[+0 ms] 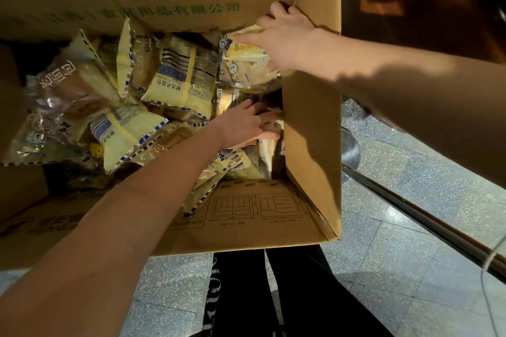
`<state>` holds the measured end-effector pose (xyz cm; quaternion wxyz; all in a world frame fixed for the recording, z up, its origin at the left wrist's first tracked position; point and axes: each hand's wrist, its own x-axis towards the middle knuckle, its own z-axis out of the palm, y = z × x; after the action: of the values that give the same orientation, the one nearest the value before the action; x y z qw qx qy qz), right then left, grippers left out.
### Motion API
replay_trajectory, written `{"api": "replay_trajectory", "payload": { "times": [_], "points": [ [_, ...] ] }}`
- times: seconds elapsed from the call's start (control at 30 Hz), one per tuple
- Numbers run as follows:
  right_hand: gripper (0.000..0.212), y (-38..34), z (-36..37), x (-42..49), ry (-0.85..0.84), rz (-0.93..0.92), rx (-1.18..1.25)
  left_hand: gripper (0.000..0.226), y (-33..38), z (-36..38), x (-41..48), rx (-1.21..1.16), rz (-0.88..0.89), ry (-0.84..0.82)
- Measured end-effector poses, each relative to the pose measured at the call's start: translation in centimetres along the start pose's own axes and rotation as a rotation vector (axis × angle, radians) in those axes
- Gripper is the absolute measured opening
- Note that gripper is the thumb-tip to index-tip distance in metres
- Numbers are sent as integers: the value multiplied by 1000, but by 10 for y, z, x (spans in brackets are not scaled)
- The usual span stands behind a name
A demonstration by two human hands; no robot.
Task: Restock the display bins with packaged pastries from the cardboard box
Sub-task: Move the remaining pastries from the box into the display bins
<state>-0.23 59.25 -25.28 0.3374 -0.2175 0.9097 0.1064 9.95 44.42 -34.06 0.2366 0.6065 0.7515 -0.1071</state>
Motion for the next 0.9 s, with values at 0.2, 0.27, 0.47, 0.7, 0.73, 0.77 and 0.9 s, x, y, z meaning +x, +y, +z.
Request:
{"api": "replay_trajectory", "payload": {
  "times": [0.2,0.27,0.47,0.7,0.73,0.77,0.9],
  "points": [
    [68,-11,5,6,-29,8,-115,72,-3,13,-3,39,50,-5],
    [67,-10,6,7,-55,2,-105,79,-3,14,-6,49,66,-13],
    [79,-10,2,11,-87,-4,-116,96,-7,19,-4,69,126,54],
    [59,-14,-2,-6,-41,-61,108,85,3,20,1,83,59,18],
    [60,-15,-2,-10,-30,-74,122,84,2,19,2,79,51,16],
    [61,-15,-2,-14,-19,-86,129,81,1,18,2,73,49,5],
    [61,-15,-5,-28,38,-90,113,81,2,20,-9,35,57,35]
  ]
}}
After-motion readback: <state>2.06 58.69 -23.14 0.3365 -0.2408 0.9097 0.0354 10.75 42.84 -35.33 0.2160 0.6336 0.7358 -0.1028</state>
